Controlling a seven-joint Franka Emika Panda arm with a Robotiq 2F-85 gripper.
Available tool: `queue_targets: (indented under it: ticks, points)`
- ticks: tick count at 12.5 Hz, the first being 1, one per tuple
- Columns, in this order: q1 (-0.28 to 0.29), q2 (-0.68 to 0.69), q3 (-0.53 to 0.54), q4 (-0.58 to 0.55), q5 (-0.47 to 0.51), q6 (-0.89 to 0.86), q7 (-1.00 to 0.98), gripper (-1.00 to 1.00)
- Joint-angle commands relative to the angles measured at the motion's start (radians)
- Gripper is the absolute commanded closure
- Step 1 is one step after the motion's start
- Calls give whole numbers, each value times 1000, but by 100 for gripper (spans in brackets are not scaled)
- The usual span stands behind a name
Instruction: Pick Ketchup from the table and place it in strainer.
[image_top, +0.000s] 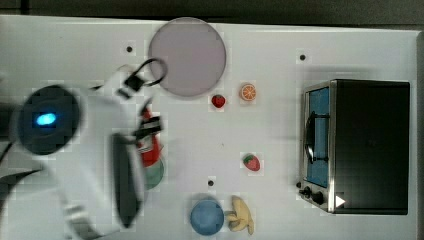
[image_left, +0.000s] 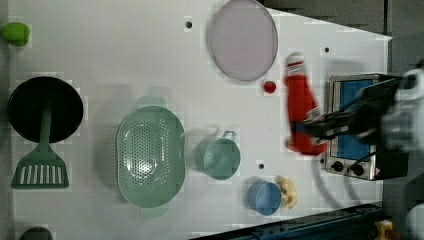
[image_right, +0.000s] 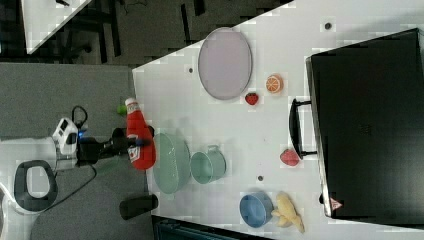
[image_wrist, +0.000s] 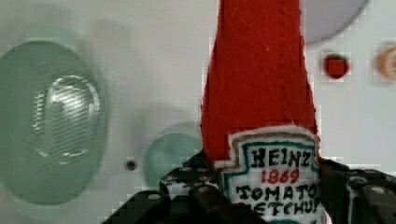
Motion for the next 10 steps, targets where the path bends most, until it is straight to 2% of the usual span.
queue_targets:
  ticks: [1, 6, 10]
  points:
    - [70, 59, 112, -19, 27, 28, 338, -20]
    - [90, 210, 286, -58, 19, 274, 663, -20]
    - [117, 334, 308, -134, -89, 503, 742, -20]
